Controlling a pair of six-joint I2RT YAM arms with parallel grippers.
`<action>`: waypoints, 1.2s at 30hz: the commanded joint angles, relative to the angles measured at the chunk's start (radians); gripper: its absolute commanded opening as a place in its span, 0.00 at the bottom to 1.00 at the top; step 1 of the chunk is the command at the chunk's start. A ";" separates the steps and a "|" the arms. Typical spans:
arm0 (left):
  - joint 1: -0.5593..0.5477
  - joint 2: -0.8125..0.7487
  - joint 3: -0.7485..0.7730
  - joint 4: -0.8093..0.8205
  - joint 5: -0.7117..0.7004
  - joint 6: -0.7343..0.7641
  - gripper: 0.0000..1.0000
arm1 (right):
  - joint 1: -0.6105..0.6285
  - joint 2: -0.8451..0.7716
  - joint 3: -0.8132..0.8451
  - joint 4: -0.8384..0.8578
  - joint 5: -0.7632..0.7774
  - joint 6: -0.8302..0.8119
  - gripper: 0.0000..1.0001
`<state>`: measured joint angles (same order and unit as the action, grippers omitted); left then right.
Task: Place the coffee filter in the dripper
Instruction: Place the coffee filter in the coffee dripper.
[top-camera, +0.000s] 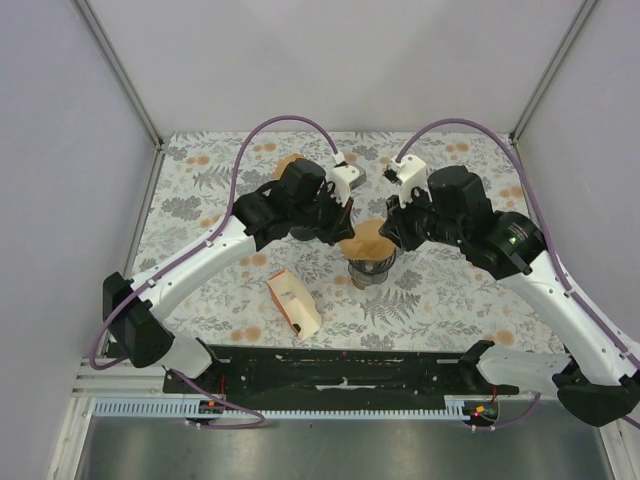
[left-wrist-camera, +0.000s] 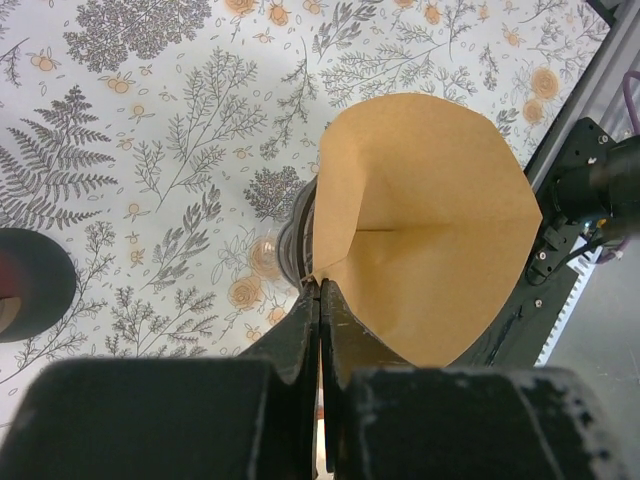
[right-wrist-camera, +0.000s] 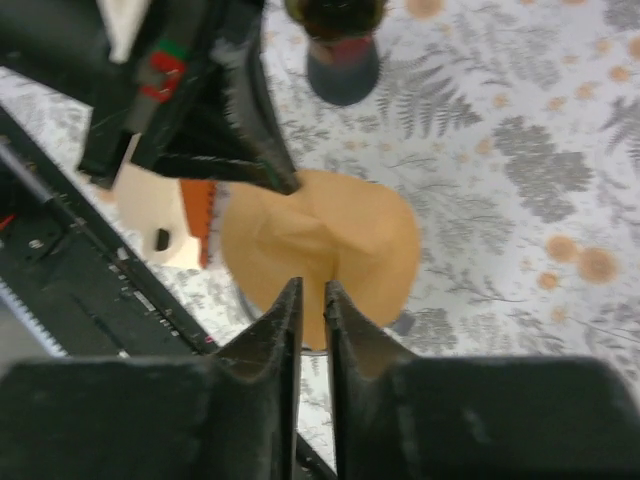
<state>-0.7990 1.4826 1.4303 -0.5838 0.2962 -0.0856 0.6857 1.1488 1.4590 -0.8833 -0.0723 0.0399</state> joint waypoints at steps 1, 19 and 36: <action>-0.005 0.027 0.035 0.038 -0.002 -0.034 0.02 | 0.009 0.049 -0.072 0.074 -0.100 0.009 0.12; -0.003 0.002 0.045 0.036 -0.022 -0.063 0.03 | 0.009 0.197 -0.184 0.023 -0.055 0.071 0.00; 0.119 -0.062 0.087 -0.021 0.066 -0.190 0.48 | 0.063 0.278 -0.152 0.015 0.002 0.048 0.00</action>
<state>-0.7395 1.4982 1.5097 -0.6331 0.2726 -0.1905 0.7315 1.3853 1.2610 -0.8402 -0.1215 0.0933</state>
